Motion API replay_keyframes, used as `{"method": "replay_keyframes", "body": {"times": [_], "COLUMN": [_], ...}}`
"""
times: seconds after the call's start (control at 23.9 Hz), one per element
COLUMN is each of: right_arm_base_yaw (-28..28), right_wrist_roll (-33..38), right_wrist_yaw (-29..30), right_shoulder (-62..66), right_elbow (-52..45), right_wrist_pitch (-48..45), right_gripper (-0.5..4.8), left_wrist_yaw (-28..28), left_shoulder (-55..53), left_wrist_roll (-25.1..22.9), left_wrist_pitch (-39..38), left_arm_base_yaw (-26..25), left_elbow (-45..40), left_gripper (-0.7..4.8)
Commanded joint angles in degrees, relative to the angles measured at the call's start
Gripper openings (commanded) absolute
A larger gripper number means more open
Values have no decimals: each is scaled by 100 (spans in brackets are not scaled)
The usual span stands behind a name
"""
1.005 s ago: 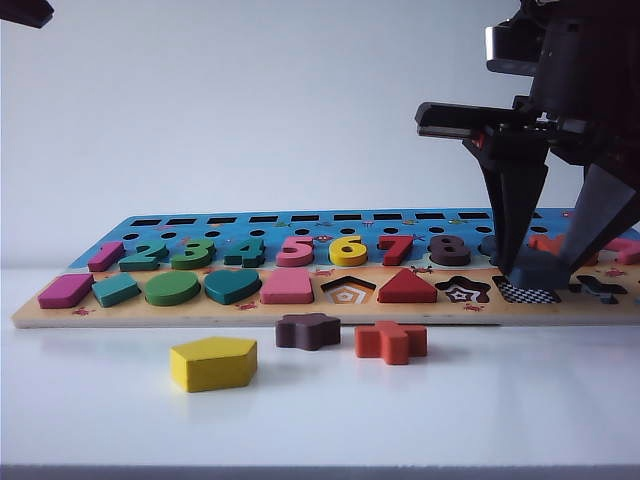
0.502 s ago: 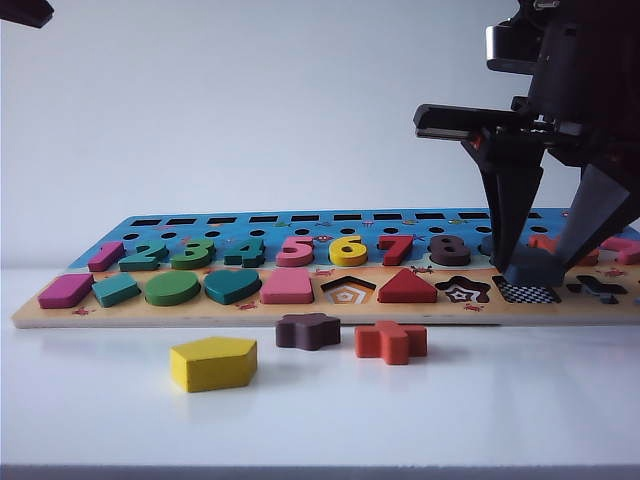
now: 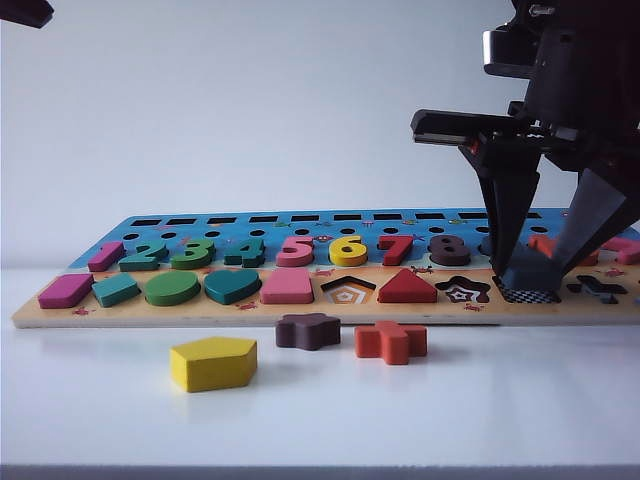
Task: Insert the cube into the slot.
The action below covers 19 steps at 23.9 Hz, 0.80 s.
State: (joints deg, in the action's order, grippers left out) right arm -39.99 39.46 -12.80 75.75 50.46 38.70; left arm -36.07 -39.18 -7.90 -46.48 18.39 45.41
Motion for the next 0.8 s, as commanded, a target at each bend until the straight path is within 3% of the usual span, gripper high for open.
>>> {"method": "replay_keyframes", "body": {"times": [0.04, 0.8], "right_arm_base_yaw": [4, 4], "right_wrist_roll": [35, 39], "right_wrist_yaw": [-76, -72], "right_shoulder": [2, 2], "right_elbow": [7, 7], "right_wrist_pitch": [-122, 37], "right_gripper": [16, 8], "left_wrist_yaw": [-35, -35], "left_shoulder": [9, 9], "left_wrist_roll": [-7, -7], "left_wrist_pitch": [81, 81], "left_arm_base_yaw": [0, 0], "left_elbow": [28, 28], "left_gripper": [10, 10]}}
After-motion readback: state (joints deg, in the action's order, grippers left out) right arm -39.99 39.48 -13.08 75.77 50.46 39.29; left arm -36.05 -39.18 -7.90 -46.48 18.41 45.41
